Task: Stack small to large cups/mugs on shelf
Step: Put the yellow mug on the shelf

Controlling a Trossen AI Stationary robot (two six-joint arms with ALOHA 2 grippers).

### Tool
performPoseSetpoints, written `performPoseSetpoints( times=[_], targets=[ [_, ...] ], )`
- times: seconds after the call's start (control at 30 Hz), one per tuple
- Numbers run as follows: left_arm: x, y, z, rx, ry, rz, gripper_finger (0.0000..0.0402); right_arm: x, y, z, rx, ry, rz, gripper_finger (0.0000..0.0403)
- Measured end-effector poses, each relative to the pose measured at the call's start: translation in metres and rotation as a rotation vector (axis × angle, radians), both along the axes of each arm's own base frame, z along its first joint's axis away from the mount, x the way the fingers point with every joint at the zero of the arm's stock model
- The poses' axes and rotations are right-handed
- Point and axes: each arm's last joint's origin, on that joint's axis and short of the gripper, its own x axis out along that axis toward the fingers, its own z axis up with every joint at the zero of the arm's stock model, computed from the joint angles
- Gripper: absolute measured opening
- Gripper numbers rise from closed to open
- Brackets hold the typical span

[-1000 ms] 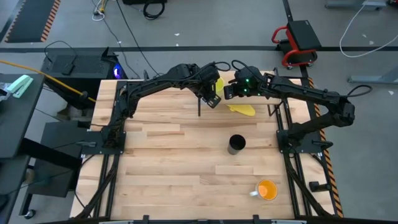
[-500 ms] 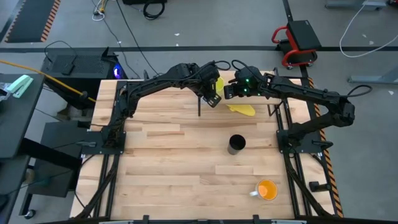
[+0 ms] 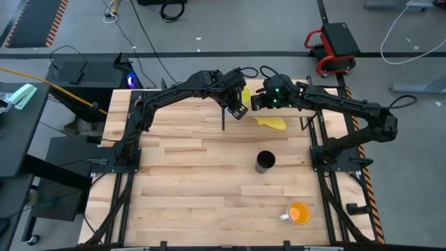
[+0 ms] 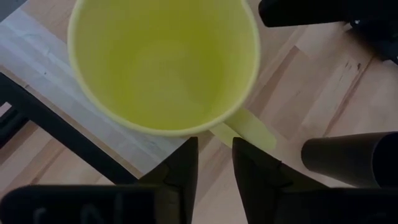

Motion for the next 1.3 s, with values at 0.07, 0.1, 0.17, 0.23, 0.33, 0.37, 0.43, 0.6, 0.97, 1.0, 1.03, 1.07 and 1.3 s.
performPoseSetpoints(
  times=[0.07,0.1,0.17,0.23,0.33,0.37,0.43,0.6,0.97,1.0,1.03,1.07,1.3],
  targets=[
    [0.0,0.0,0.0,0.0,-0.001,0.0,0.0111,0.0,0.0,0.0,-0.001,-0.001,0.0,0.0001],
    [0.0,0.0,0.0,0.0,-0.001,0.0,0.0113,0.0,0.0,0.0,-0.001,-0.003,0.0,0.0001],
    [0.0,0.0,0.0,0.001,-0.002,0.0,0.0115,0.001,0.0,0.001,-0.002,-0.009,0.0,0.0001],
    [0.0,0.0,0.0,0.001,-0.002,0.0,0.0117,0.001,0.001,0.001,0.006,-0.019,0.003,0.0001],
    [0.001,-0.002,0.0,0.001,-0.001,-0.003,0.0119,0.004,0.007,0.001,0.005,-0.021,0.009,0.0001],
    [0.001,-0.003,0.0,0.001,-0.001,-0.006,0.0119,0.005,0.009,0.001,-0.007,-0.016,0.008,0.0],
    [0.001,-0.003,0.0,0.0,0.004,-0.006,0.0119,0.005,0.014,0.003,-0.044,-0.004,0.003,0.0],
    [0.0,-0.004,-0.001,-0.003,0.012,-0.007,0.0118,0.006,0.014,0.004,-0.06,-0.009,-0.009,0.0],
    [0.0,0.0,0.0,0.004,0.005,0.022,0.0117,0.012,0.01,0.0,-0.046,-0.023,0.015,0.0],
    [0.0,0.0,0.0,0.003,0.004,0.024,0.0116,0.012,0.01,0.0,-0.047,-0.025,0.015,0.0],
    [0.0,0.001,0.0,0.002,0.003,0.027,0.0116,0.012,0.01,0.0,-0.047,-0.025,0.015,0.0],
    [0.0,0.001,0.0,-0.001,0.002,0.033,0.0115,0.012,0.009,0.0,-0.048,-0.026,0.013,0.0],
    [-0.001,0.002,0.0,-0.003,-0.001,0.047,0.0119,0.011,0.007,0.0,-0.049,-0.025,0.006,0.0]
  ],
)
